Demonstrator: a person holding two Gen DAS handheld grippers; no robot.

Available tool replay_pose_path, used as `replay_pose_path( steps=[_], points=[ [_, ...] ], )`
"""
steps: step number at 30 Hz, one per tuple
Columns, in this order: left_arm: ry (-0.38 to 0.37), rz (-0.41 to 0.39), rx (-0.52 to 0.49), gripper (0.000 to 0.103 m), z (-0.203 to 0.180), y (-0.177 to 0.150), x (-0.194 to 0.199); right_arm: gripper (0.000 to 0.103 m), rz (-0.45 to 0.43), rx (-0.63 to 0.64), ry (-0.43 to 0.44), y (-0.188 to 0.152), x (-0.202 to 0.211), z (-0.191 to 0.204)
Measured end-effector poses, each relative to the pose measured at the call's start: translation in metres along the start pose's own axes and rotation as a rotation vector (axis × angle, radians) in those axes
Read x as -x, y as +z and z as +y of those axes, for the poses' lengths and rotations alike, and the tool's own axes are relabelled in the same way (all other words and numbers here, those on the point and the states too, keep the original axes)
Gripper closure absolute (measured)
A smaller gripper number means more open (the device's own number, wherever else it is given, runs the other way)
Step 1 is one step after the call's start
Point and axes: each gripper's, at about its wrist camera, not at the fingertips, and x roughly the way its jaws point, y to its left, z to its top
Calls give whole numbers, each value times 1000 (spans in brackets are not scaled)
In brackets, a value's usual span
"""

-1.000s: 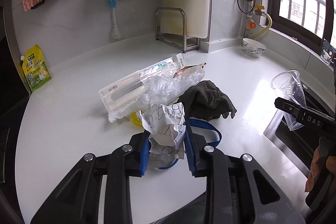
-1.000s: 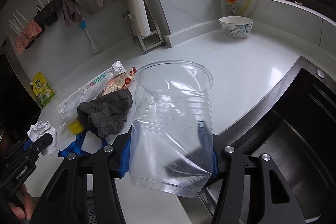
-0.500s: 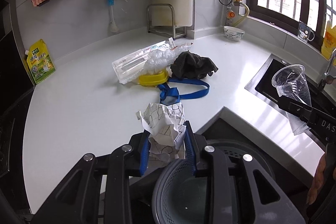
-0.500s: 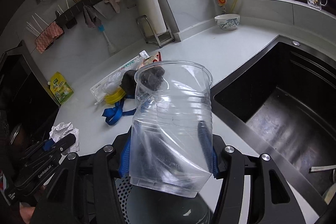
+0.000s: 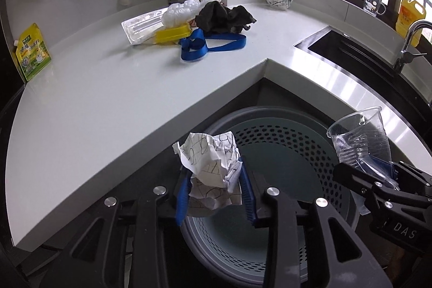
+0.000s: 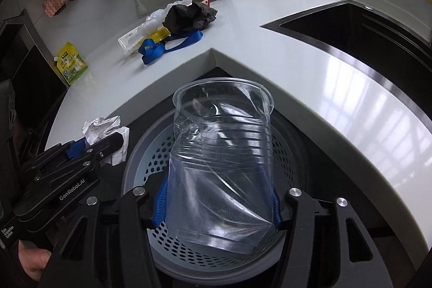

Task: Collect trash
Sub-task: 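Carry the paper in the left tool and the cup in the right tool over the bin, then open both tools to drop the paper and the cup into the bin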

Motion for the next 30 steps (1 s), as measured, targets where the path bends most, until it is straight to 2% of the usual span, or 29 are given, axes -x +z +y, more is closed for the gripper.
replay_pose_path(
  steps=[13, 21, 27, 29, 30],
  points=[
    [-18, 96, -8, 67, -5, -16, -31, 48, 65, -18, -52, -18, -29, -8],
    [-23, 111, 3, 66, -1, -19, -36, 48, 100, -15, -52, -16, -41, -5],
    [-16, 90, 14, 51, 2, -17, -31, 47, 100, -13, -59, -16, -42, -6],
    [-13, 84, 15, 47, 2, -15, -29, 45, 98, -10, -64, -15, -42, -5],
    [-12, 82, 14, 46, 2, -14, -28, 39, 98, -12, -67, -14, -41, -5]
  ],
)
